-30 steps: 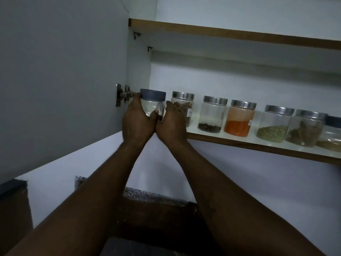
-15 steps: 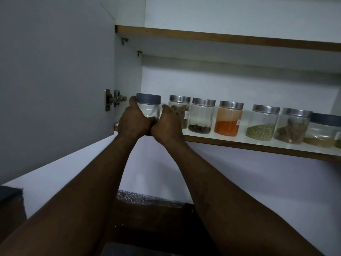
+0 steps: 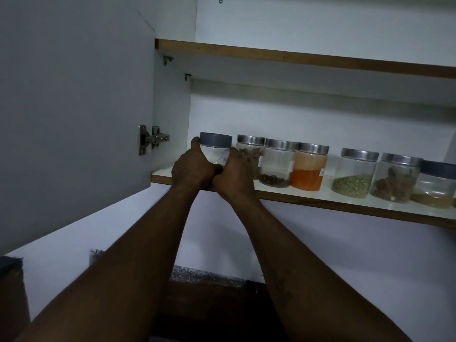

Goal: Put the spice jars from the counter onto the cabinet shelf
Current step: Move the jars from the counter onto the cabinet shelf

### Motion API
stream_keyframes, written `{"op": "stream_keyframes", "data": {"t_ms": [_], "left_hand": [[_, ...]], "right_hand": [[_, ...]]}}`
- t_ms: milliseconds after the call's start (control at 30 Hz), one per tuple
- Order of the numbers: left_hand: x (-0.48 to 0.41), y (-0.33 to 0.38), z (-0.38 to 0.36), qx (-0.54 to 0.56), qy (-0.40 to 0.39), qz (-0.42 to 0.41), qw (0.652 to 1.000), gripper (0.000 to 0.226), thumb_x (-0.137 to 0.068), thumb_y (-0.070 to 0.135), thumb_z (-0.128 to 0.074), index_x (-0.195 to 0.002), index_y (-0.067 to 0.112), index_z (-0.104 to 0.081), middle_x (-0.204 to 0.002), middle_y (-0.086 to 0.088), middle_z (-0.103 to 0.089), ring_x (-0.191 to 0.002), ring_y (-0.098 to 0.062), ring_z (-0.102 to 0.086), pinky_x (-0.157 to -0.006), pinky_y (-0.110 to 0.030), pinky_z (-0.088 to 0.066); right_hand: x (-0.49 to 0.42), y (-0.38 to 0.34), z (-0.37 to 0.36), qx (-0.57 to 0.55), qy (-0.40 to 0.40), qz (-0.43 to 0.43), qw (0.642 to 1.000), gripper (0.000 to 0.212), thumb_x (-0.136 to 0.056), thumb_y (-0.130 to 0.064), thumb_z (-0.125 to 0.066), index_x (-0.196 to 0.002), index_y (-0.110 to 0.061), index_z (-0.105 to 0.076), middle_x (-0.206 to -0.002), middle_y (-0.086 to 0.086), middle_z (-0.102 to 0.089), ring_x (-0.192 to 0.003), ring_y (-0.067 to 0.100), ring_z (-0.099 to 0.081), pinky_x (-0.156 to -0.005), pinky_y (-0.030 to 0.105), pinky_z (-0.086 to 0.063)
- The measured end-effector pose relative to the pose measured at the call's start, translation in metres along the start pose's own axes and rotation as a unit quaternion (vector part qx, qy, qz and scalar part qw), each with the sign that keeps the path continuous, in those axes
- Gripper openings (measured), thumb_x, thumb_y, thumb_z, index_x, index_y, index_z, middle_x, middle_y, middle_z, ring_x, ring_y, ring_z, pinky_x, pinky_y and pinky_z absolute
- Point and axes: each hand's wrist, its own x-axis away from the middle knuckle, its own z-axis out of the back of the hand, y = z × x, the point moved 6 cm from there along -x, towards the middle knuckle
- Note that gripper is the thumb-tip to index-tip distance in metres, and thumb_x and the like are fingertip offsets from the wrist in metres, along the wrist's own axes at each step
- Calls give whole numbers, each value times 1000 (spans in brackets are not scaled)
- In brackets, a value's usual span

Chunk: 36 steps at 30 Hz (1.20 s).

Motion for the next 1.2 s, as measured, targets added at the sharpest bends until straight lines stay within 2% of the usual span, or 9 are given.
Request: {"op": "stream_keyframes", "data": {"t_ms": [233,533,633,733,800,900,1000,1100,1200], "left_hand": [[-1,6,-13,-21,-18,0,1000,93,-80,52,-80,-153,24,-30,-126,-10,-68,-111,-34,-66,-80,-36,-44],[15,7,4,15,15,-10,1000,106,-73,56,-83,-155,16,-29,-131,-14,-62,-115,-32,-64,-83,-34,-47],[44,14,11,49,64,-52,995,101,-74,47,-84,-155,19,-32,-136,-13,-56,-121,-30,-57,-88,-30,-42],[97,12,14,82,165,-119,976,79,-78,38,-78,-147,21,-44,-131,-4,-58,-118,-23,-53,-91,-28,-44],[141,-3,1,91,197,-131,967,64,-82,37,-75,-139,24,-50,-124,4,-59,-113,-17,-53,-88,-25,-43],[209,-51,-45,93,120,-86,985,50,-84,34,-76,-129,24,-55,-114,6,-60,-106,-16,-55,-84,-28,-46],[277,-116,-97,39,-36,9,999,45,-82,31,-78,-121,17,-61,-111,-4,-62,-103,-27,-60,-83,-41,-51],[340,-171,-134,-23,-177,86,980,47,-82,30,-79,-123,13,-64,-118,-10,-63,-108,-34,-60,-90,-45,-51],[385,-210,-161,-60,-266,146,951,54,-85,36,-76,-132,14,-60,-129,-12,-60,-113,-34,-59,-95,-42,-48]], "right_hand": [[-1,8,9,-3,8,-17,1000,76,-74,-5,-86,-140,-8,-50,-133,10,-64,-125,27,-60,-104,40,-52],[14,1,17,2,41,5,999,55,-79,-4,-73,-131,-4,-54,-122,12,-64,-115,28,-62,-95,40,-54],[37,-1,29,-29,86,51,995,54,-84,-12,-73,-135,-7,-55,-126,10,-63,-115,24,-62,-94,39,-55],[81,11,34,-71,124,111,983,54,-91,-18,-71,-142,-11,-54,-138,6,-60,-120,18,-61,-98,35,-55],[118,36,26,-76,126,113,983,45,-93,-21,-70,-135,-15,-59,-128,-2,-63,-113,14,-64,-93,37,-57],[181,94,-11,-61,22,39,997,41,-86,-14,-72,-126,-18,-63,-117,-7,-66,-105,15,-65,-89,41,-56],[251,148,-55,6,-131,-6,991,31,-87,-12,-69,-118,-12,-66,-116,7,-67,-107,30,-64,-93,43,-50],[315,192,-90,43,-268,-71,960,42,-85,-19,-70,-126,-12,-64,-127,9,-62,-114,31,-61,-96,40,-50],[365,223,-118,73,-351,-118,926,50,-85,-29,-70,-131,-12,-59,-134,13,-58,-120,33,-59,-98,42,-49]]}}
